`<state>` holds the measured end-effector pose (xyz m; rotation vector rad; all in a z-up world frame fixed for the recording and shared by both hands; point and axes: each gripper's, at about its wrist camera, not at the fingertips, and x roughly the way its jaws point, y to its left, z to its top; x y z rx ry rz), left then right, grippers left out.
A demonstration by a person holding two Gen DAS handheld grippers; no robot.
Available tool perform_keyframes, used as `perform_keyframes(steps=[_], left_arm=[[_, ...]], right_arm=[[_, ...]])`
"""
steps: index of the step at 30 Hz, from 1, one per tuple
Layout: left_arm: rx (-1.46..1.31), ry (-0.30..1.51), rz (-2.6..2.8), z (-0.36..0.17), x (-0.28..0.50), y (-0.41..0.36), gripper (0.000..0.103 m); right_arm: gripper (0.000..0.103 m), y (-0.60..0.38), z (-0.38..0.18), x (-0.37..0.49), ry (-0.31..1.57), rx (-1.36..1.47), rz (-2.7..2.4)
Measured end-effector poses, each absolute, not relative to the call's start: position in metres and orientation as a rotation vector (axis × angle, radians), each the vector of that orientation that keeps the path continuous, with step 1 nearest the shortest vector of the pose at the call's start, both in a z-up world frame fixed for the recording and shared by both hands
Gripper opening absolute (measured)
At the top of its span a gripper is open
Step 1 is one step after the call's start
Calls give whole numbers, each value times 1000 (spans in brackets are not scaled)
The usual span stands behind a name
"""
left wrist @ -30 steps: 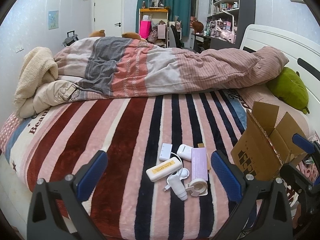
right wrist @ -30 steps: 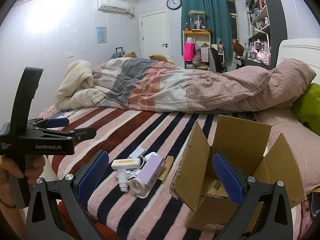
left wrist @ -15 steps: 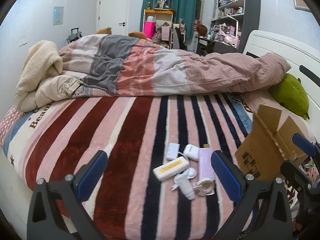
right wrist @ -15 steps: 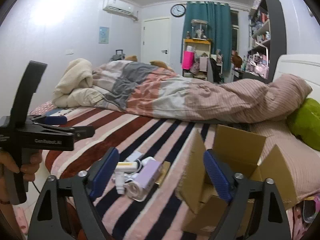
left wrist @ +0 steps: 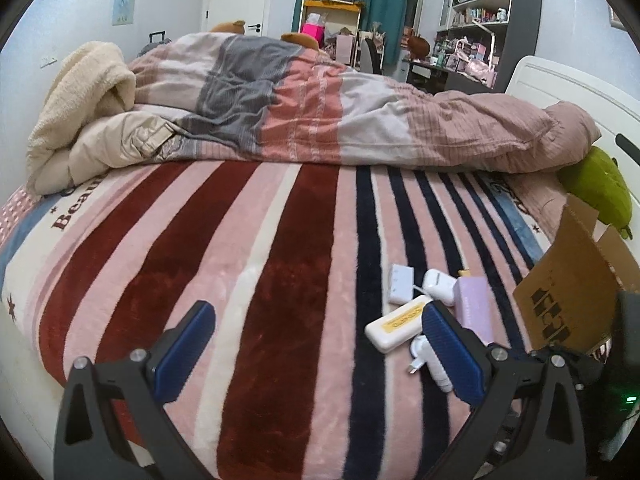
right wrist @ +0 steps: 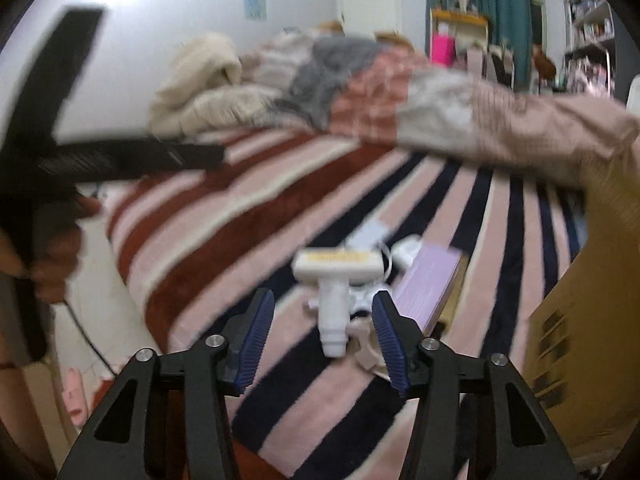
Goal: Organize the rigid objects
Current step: 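Lower the right tool onto the translucent white cylinder and close it, then lift the white cylinder with the right tool and carry it into the cardboard box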
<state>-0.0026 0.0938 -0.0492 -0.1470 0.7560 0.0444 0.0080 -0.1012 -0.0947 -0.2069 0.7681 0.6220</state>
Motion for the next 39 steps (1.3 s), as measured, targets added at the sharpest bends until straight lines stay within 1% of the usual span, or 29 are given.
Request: perform_keyframes(steps=[4, 9, 11, 12, 13, 14, 27, 32, 37, 38, 39], left_arm=[[-158, 769, 43, -58, 4, 98, 102], [-165, 781, 51, -66, 11, 101, 102], [-164, 787, 52, -69, 13, 101, 102], [-163, 788, 53, -69, 13, 101, 102], [-164, 789, 55, -70, 13, 102, 102], [-167, 789, 57, -70, 14, 102, 102], [-188, 777, 3, -65, 3, 100, 102], [-191, 772, -61, -65, 1, 94, 102], [-171, 808, -91, -77, 6, 88, 102], [-160, 818, -92, -81, 6, 86, 102], [-156, 829, -94, -85, 6, 84, 102]], right_arm=[[41, -92, -122, 24, 820, -216, 609], [40, -78, -135, 35, 817, -263, 602], [28, -74, -137, 36, 809, -306, 573], [27, -73, -137, 36, 805, -325, 564], [22, -72, -138, 35, 800, -341, 561], [20, -73, -138, 35, 794, -360, 558], [20, -104, -124, 14, 830, -235, 650], [20, -102, -117, 5, 824, -236, 725], [20, -98, -142, 18, 911, -267, 656], [21, -101, -144, 19, 915, -233, 666], [26, -104, -144, 19, 916, -210, 676]])
